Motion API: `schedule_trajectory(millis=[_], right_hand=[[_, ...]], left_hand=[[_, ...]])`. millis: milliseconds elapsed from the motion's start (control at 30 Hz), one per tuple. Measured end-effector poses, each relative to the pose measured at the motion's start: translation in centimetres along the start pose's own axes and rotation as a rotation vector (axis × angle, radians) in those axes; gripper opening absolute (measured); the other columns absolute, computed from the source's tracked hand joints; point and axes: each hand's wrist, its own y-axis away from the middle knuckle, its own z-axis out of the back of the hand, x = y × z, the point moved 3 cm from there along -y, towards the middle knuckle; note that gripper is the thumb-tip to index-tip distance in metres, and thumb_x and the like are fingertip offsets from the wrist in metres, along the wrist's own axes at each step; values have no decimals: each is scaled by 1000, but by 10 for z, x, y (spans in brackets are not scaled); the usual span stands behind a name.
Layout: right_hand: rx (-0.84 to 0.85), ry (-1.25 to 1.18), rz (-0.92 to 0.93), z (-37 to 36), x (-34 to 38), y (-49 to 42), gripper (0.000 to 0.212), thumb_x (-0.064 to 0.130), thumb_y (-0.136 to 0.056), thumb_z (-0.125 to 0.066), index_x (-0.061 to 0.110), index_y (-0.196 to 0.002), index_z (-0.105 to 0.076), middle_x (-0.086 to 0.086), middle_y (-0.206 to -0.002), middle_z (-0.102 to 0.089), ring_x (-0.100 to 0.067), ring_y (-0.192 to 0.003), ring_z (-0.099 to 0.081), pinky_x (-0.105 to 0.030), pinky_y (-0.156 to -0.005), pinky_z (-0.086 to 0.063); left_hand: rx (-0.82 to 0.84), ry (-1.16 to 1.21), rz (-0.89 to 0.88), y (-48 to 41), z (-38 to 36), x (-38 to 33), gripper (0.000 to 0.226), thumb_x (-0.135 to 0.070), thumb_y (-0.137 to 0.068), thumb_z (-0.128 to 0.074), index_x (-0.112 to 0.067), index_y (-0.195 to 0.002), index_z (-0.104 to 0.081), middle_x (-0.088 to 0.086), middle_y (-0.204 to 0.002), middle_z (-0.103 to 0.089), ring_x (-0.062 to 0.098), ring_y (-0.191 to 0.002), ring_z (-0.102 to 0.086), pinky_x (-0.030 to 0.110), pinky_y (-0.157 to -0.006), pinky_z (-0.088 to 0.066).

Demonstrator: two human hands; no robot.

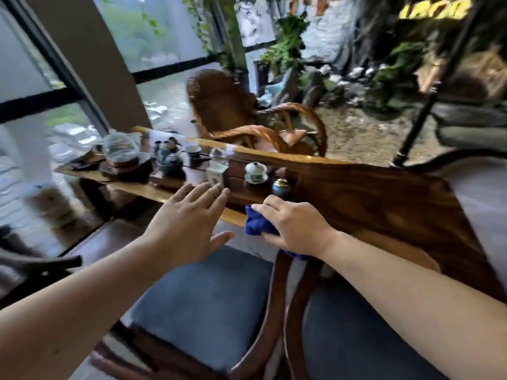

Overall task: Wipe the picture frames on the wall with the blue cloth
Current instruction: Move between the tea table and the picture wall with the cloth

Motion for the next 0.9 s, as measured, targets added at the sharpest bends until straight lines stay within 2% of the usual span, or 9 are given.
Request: schedule_trajectory(millis=[167,333,433,533,633,767,900], right_hand=[[47,-3,-158,-1,-33,70,52,35,-83,-62,13,-129,-54,-4,-112,-60,-24,-84,-64,-34,-55,-50],[77,-19,-272,-19,-76,123,50,31,-79,-68,12,-124,-58,-2,-103,-62,-20,-76,-64,-25,-48,-39],[130,-24,-296,-39,-109,151,49,29,-77,-71,11,-121,-61,-3,-99,-64,-20,-72,-65,-22,-48,-35],[201,-47,-332,-68,-156,180,49,30,-77,-70,11,-121,-60,-3,-101,-63,-21,-73,-65,-26,-47,-43],[264,-70,-404,-98,-203,213,50,31,-78,-69,13,-123,-59,-3,-105,-62,-23,-77,-64,-35,-50,-50],[310,-64,-487,-141,-267,257,48,31,-75,-72,15,-120,-61,-2,-99,-63,-23,-68,-64,-28,-46,-40],[267,-19,-551,-174,-312,277,46,36,-79,-70,19,-121,-60,2,-100,-63,-22,-63,-61,-25,-46,-32]], left_hand=[[-13,74,-131,-28,-18,-50,83,-67,-84,-35,-11,-144,-29,8,-150,-36,25,-139,-28,45,-114,-23],[14,127,-188,-59,-39,-96,84,-70,-83,-25,-15,-146,-24,6,-152,-32,22,-141,-23,42,-116,-17],[31,147,-212,-87,-52,-125,84,-70,-83,-28,-15,-146,-23,6,-153,-32,22,-141,-22,42,-116,-17],[92,190,-241,-119,-74,-160,84,-69,-84,-29,-16,-147,-17,5,-155,-26,22,-143,-16,44,-117,-13],[145,170,-302,-143,-96,-185,86,-71,-81,-18,-17,-148,-13,4,-156,-22,22,-143,-14,43,-118,-10],[202,160,-324,-179,-127,-213,86,-71,-80,-16,-18,-148,-17,3,-155,-26,21,-143,-18,43,-117,-14],[231,170,-353,-213,-151,-244,84,-69,-81,-27,-15,-144,-29,6,-150,-37,23,-139,-30,44,-115,-22]])
